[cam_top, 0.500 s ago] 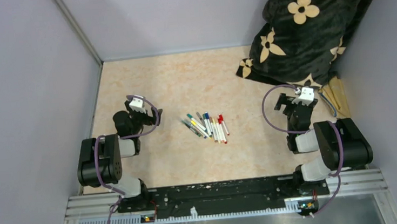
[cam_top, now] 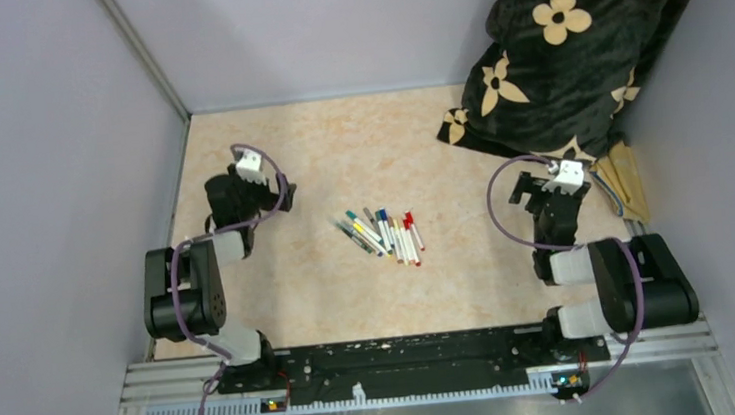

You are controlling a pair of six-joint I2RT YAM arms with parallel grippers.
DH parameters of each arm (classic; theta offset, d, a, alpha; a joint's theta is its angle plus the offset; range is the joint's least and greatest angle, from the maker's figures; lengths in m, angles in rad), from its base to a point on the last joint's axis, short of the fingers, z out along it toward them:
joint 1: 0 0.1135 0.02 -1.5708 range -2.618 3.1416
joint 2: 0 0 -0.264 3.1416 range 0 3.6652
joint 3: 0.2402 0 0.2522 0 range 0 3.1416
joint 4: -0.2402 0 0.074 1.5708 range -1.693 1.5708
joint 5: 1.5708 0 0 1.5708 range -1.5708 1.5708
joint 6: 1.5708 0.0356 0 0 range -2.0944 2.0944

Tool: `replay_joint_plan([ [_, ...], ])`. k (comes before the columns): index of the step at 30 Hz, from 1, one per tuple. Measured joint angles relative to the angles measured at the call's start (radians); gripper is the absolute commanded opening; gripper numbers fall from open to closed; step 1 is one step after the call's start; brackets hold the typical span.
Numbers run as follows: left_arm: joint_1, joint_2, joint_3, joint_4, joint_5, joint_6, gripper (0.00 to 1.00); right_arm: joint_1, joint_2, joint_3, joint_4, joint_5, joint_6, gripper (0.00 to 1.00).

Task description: Open the pen caps

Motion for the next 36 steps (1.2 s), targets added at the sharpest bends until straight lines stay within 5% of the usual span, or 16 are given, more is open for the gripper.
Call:
replay_joint_plan([
  [5, 0.005, 0.072, 0.398, -0.399, -0.018, 0.053, 0.99, 0.000, -0.217, 0.014, -0.170, -0.003, 0.018, 0.99],
  [11, 0.013, -0.012, 0.397, -0.627, 0.007, 0.057, 0.99, -0.069, -0.526, 0.086, -0.482, 0.043, 0.313, 0.99],
  [17, 0.013, -0.160, 0.378, -0.767, 0.020, 0.053, 0.99, -0.107, -0.387, 0.372, -0.772, -0.195, 0.422, 0.99],
  [24, 0.013, -0.266, 0.467, -0.901, 0.018, 0.053, 0.99, 0.202, -0.222, 0.511, -1.003, -0.311, 0.409, 0.99],
  [32, 0.013, -0.332, 0.486, -0.991, 0.029, 0.065, 0.99, 0.445, -0.053, 0.523, -1.081, -0.339, 0.356, 0.52],
  [36, 0.013, -0.332, 0.502, -1.038, 0.042, 0.073, 0.99, 0.512, 0.038, 0.541, -1.092, -0.340, 0.333, 0.43],
])
